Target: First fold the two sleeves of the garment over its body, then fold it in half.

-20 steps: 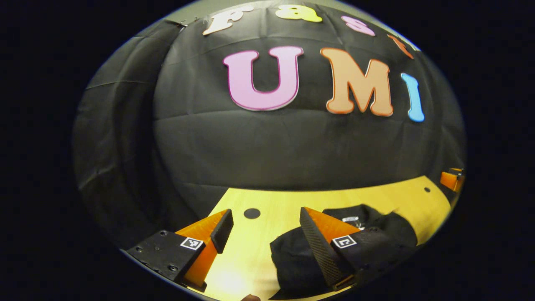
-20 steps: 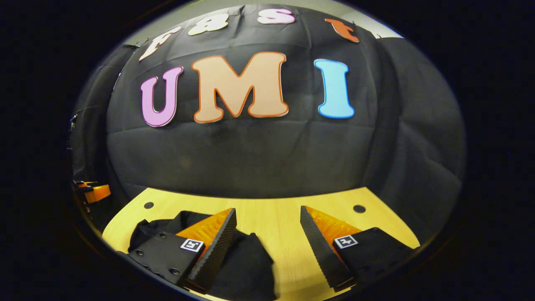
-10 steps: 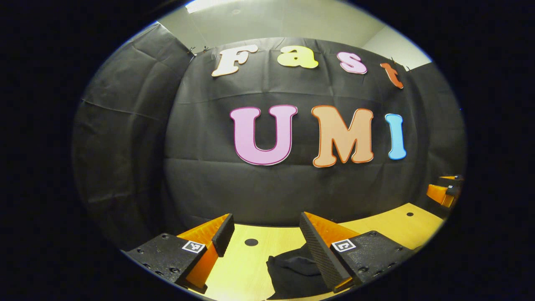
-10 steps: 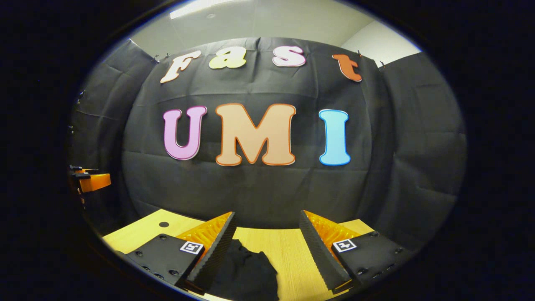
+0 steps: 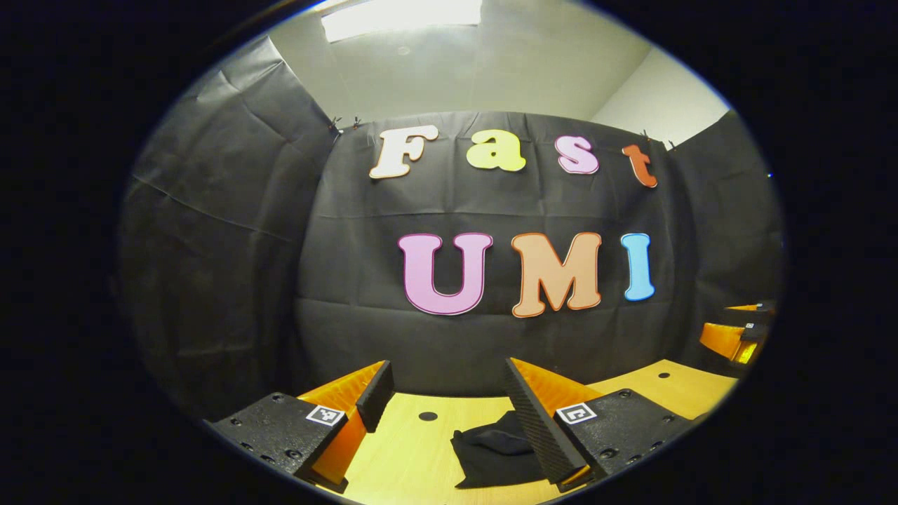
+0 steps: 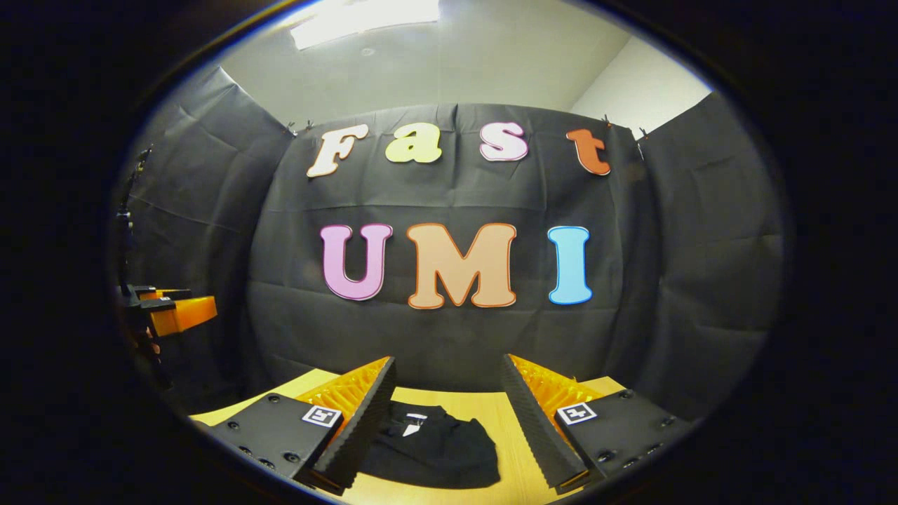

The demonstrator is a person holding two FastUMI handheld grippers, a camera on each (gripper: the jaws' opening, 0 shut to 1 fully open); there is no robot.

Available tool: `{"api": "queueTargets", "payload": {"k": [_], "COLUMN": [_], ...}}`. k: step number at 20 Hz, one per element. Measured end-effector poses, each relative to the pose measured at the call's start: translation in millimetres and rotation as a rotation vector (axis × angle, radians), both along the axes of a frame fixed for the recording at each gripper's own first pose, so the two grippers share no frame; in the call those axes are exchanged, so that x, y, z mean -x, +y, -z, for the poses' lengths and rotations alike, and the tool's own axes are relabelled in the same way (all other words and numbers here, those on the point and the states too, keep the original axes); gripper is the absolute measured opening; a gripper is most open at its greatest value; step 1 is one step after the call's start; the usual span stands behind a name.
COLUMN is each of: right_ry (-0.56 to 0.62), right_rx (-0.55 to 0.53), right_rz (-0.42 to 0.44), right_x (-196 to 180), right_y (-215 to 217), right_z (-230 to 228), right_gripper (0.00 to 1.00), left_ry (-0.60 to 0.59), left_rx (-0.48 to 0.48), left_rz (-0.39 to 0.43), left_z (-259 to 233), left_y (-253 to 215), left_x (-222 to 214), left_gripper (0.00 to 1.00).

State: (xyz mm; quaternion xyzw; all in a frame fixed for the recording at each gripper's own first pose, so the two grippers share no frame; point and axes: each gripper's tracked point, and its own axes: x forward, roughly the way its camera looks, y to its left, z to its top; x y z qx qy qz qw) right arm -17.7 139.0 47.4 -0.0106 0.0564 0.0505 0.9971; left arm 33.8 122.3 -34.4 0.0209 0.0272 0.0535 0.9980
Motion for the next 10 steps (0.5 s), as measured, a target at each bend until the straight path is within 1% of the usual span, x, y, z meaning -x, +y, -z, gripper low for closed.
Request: {"api": "queueTargets", "payload": {"k": [2, 4, 8, 10], "right_ry": [-0.015, -0.029, -0.047, -0.052], "right_rx": [0.001, 0.003, -0.005, -0.005], "right_rz": [0.009, 0.022, 0.037, 0.04], "right_x": [22.4, 40.6, 64.2, 72.6], "right_y": [1.3, 0.7, -1.1, 0.0], "right_z": [-4.4, -10.9, -22.6, -25.2], "right_gripper": [0.95, 0.98, 0.97, 0.97], "left_ry": [-0.009, -0.015, -0.052, -0.07], "left_rx": [0.004, 0.011, -0.008, -0.009], "left_rz": [0.007, 0.008, 0.021, 0.033], "left_z": [-6.4, -13.5, -37.0, -46.8], "left_y": [-1.7, -1.8, -2.2, -4.5], "left_x": [19.6, 33.8, 56.6, 62.7], "left_gripper": [0.94, 0.95, 0.93, 0.94]}}
